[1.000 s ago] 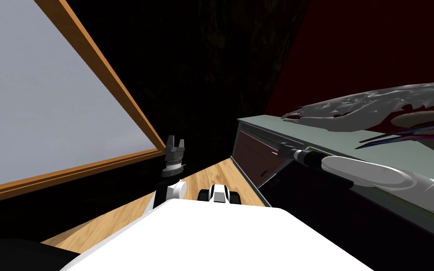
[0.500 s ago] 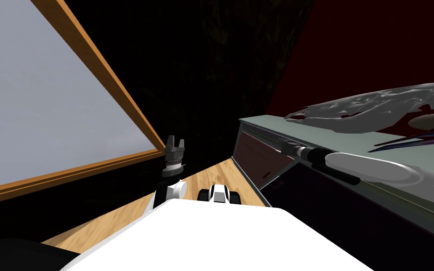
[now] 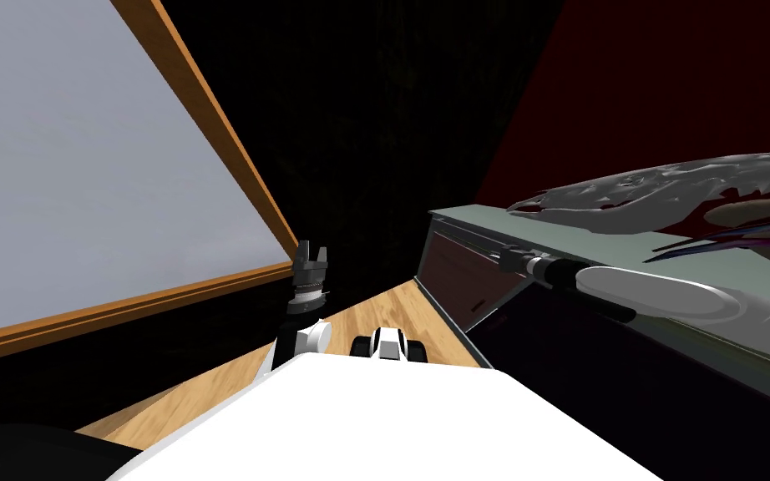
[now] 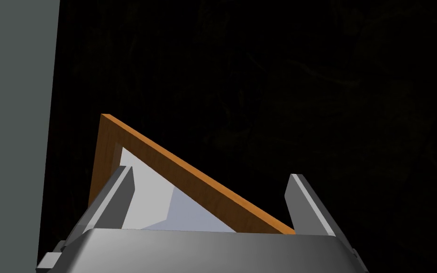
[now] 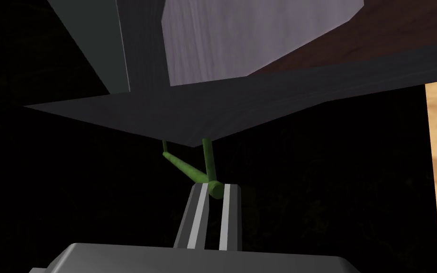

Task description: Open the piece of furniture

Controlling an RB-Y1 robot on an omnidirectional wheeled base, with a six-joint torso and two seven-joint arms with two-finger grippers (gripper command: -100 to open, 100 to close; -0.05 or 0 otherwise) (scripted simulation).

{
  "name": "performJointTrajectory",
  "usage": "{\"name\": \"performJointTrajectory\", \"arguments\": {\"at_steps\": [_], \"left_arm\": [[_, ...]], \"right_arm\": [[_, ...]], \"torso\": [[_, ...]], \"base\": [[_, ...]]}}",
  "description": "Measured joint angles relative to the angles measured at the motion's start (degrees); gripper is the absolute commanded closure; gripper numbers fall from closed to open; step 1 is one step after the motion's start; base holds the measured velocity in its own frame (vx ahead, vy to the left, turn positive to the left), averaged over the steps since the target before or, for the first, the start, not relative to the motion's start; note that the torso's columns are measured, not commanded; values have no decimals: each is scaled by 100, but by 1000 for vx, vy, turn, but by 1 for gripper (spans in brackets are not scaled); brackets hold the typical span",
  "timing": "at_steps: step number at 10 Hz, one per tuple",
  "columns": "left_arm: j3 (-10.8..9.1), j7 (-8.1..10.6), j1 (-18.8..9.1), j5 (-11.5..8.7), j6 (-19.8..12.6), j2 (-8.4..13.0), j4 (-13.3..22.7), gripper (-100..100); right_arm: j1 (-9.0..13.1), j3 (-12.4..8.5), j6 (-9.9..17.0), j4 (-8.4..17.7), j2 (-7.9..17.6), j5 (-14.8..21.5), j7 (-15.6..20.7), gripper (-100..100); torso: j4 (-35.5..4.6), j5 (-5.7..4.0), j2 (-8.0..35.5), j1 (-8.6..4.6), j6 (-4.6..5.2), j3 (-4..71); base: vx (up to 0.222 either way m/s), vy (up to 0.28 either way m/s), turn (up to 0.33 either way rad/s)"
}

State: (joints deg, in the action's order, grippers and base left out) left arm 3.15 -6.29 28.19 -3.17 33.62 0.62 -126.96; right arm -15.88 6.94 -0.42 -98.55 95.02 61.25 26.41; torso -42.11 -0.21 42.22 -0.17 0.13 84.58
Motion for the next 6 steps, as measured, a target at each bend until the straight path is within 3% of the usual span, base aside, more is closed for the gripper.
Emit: {"name": "performJointTrajectory", "arguments": {"at_steps": [1,2,3,6], "left_arm": [[0,0,0,0,0,0,0,0],[-2,0,1,0,0,2,0,0],[-3,0,2,0,0,2,0,0],[-2,0,2,0,0,2,0,0]], "right_arm": [[130,104,-64,43,-11,-4,10,100],[140,127,-82,42,-15,-5,11,-100],[418,292,-155,99,113,-53,-52,-100],[289,15,-276,9,429,-182,-210,-100]], "torso": [[-3,3,-8,-10,-3,6],[-11,6,-16,-35,-7,13],[-14,10,-15,-28,-9,14],[-18,23,7,21,-13,-2]], "base": [[-37,92,-9],[-9,34,-92],[3,15,-46],[8,6,-57]]}}
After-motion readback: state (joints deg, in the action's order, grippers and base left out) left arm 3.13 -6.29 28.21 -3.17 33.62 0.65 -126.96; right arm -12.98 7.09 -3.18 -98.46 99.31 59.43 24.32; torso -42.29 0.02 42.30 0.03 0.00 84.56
